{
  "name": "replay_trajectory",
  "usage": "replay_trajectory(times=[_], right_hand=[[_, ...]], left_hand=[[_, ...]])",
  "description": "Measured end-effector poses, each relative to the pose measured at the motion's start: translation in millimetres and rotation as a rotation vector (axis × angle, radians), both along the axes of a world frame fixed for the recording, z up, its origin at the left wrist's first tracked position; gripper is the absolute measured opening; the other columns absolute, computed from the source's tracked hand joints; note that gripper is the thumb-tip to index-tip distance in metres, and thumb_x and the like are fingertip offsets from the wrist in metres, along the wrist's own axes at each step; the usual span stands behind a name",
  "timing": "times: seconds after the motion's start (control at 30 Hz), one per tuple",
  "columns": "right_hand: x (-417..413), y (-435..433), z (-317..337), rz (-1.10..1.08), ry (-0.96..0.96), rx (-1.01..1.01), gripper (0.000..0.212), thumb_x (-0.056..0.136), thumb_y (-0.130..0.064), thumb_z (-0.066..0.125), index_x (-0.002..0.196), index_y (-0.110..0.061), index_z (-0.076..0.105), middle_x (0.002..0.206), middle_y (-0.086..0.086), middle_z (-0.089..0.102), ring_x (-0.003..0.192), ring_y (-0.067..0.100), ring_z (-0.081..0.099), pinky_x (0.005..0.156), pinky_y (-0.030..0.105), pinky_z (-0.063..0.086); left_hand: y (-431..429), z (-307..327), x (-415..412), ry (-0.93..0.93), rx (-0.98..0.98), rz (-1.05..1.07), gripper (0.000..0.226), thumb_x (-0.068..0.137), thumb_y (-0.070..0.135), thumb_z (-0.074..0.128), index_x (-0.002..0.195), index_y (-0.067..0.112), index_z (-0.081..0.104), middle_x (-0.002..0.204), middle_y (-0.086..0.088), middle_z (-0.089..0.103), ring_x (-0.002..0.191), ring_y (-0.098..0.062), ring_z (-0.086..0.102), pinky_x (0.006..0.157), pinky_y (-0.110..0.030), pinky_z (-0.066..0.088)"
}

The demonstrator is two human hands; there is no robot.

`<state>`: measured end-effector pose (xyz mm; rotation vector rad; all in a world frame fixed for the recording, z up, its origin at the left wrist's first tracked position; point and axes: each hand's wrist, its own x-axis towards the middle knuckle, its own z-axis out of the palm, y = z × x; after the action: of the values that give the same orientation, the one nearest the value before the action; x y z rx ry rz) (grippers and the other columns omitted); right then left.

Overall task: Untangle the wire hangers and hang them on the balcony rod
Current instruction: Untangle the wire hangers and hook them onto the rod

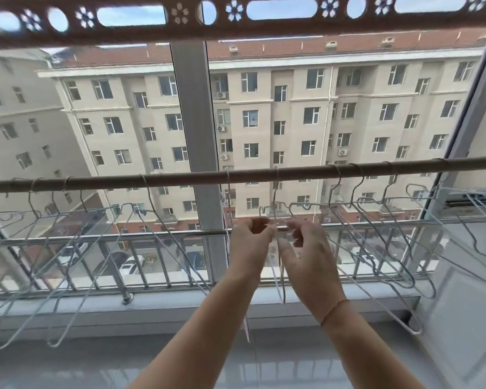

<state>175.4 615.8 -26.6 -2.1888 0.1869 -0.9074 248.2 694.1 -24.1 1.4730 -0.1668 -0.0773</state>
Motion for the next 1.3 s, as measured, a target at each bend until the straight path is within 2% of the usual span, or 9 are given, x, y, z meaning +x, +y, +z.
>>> replay_trajectory(times=[0.23,0.4,0.5,0.63,0.73,0.9,1.1,1.2,1.3], right_hand=[[1,28,6,0.179,-0.096,-0.026,0.024,0.085,-0.015,0.059,0.109,-0.018,0.057,0.093,-0.017,0.046,0.089,0.01,0.051,0.08,0.025,0.044],[-1,55,2,0.295,-0.084,-0.038,0.025,0.084,-0.012,0.059,0.109,-0.017,0.057,0.096,-0.004,0.051,0.087,0.011,0.049,0.077,0.019,0.042],[-2,78,0,0.356,-0.061,-0.043,0.028,0.084,-0.014,0.059,0.111,-0.018,0.056,0.1,-0.005,0.053,0.089,0.008,0.049,0.078,0.014,0.039],[-2,113,2,0.415,-0.069,-0.054,0.026,0.085,-0.015,0.058,0.111,-0.019,0.056,0.1,-0.005,0.051,0.088,0.004,0.049,0.083,0.018,0.042],[2,143,6,0.452,-0.069,-0.008,0.025,0.086,-0.015,0.058,0.11,-0.021,0.055,0.1,-0.007,0.055,0.092,-0.002,0.053,0.08,0.012,0.044],[17,203,3,0.492,-0.009,0.132,0.021,0.086,-0.016,0.059,0.101,-0.029,0.052,0.096,-0.012,0.059,0.089,-0.004,0.058,0.073,0.001,0.042],[47,268,-23,0.464,0.138,0.238,0.019,0.086,-0.021,0.06,0.104,-0.021,0.055,0.098,-0.003,0.063,0.09,0.008,0.06,0.081,0.019,0.048],[58,288,-35,0.435,0.191,0.243,0.018,0.086,-0.024,0.06,0.102,-0.023,0.055,0.099,-0.002,0.061,0.087,0.008,0.057,0.074,0.012,0.043],[70,296,-41,0.398,0.23,0.241,0.023,0.086,-0.027,0.06,0.106,-0.017,0.058,0.1,0.0,0.061,0.089,0.013,0.057,0.077,0.018,0.044]], left_hand=[[31,12,-16,-0.164,0.034,0.151,0.011,0.084,0.012,0.066,0.092,0.019,0.065,0.088,0.002,0.067,0.081,-0.011,0.061,0.075,-0.022,0.051],[67,12,-34,-0.227,0.074,0.265,0.014,0.084,0.014,0.065,0.098,0.018,0.065,0.088,0.007,0.067,0.08,-0.003,0.062,0.073,-0.016,0.051],[94,8,-40,-0.236,0.092,0.315,0.015,0.084,0.015,0.066,0.099,0.015,0.067,0.091,0.001,0.069,0.084,-0.009,0.065,0.077,-0.021,0.052],[135,8,-40,-0.246,0.087,0.343,0.014,0.084,0.011,0.065,0.097,0.017,0.066,0.09,0.0,0.069,0.083,-0.01,0.064,0.078,-0.022,0.052],[170,9,-35,-0.266,0.071,0.329,0.012,0.085,0.011,0.064,0.094,0.019,0.065,0.086,0.001,0.068,0.08,-0.008,0.063,0.075,-0.02,0.051],[233,9,-22,-0.267,0.14,0.323,0.015,0.085,0.015,0.064,0.1,0.014,0.067,0.091,-0.002,0.071,0.088,-0.015,0.067,0.082,-0.028,0.054],[299,14,-1,-0.309,0.178,0.358,0.022,0.089,0.013,0.057,0.111,0.013,0.064,0.097,0.001,0.069,0.092,-0.009,0.064,0.078,-0.015,0.051],[314,11,12,-0.287,0.203,0.349,0.026,0.09,0.014,0.056,0.114,0.014,0.063,0.101,0.004,0.067,0.095,-0.006,0.062,0.078,-0.013,0.047],[320,8,24,-0.247,0.203,0.284,0.019,0.09,0.012,0.054,0.092,0.03,0.061,0.081,0.014,0.057,0.072,0.002,0.054,0.063,-0.008,0.044]])
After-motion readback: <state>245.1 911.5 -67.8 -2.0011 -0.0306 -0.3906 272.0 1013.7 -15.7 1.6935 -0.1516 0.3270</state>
